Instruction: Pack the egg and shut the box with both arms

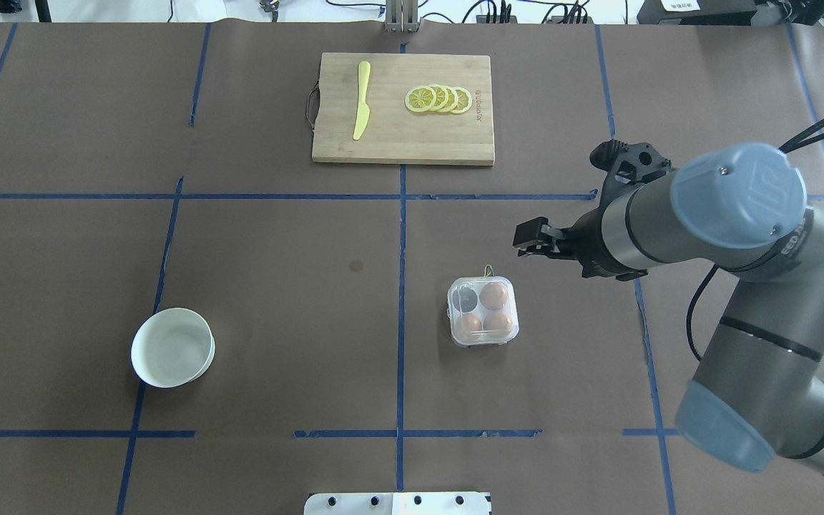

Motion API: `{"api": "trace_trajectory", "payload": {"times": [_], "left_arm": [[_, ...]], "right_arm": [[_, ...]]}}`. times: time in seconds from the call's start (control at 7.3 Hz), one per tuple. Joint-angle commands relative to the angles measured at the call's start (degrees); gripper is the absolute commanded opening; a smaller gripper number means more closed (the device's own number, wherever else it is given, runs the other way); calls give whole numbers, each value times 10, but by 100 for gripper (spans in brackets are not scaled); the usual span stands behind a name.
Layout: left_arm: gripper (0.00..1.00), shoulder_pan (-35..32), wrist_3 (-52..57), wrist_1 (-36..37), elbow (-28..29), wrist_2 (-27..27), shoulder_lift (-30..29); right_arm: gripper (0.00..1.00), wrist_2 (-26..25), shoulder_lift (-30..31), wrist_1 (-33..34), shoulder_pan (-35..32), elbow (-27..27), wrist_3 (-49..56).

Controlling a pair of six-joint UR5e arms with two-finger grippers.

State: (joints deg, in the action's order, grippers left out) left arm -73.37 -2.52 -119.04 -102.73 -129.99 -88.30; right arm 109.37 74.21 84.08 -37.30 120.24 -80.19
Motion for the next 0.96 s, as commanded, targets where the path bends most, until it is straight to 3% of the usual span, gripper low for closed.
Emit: {"api": "trace_trajectory", "payload": {"times": [0.0, 0.41, 0.82], "left_arm": [[100, -48, 90, 4, 58, -18, 20], [100, -71, 90, -13, 109, 3, 63], [100, -70, 88, -23, 105, 24, 52]], "right_arm": [[100, 64, 57, -1, -93, -11, 143], [100, 131, 135, -3, -224, -61, 372], [100, 224, 188, -4, -364, -145, 630]]}}
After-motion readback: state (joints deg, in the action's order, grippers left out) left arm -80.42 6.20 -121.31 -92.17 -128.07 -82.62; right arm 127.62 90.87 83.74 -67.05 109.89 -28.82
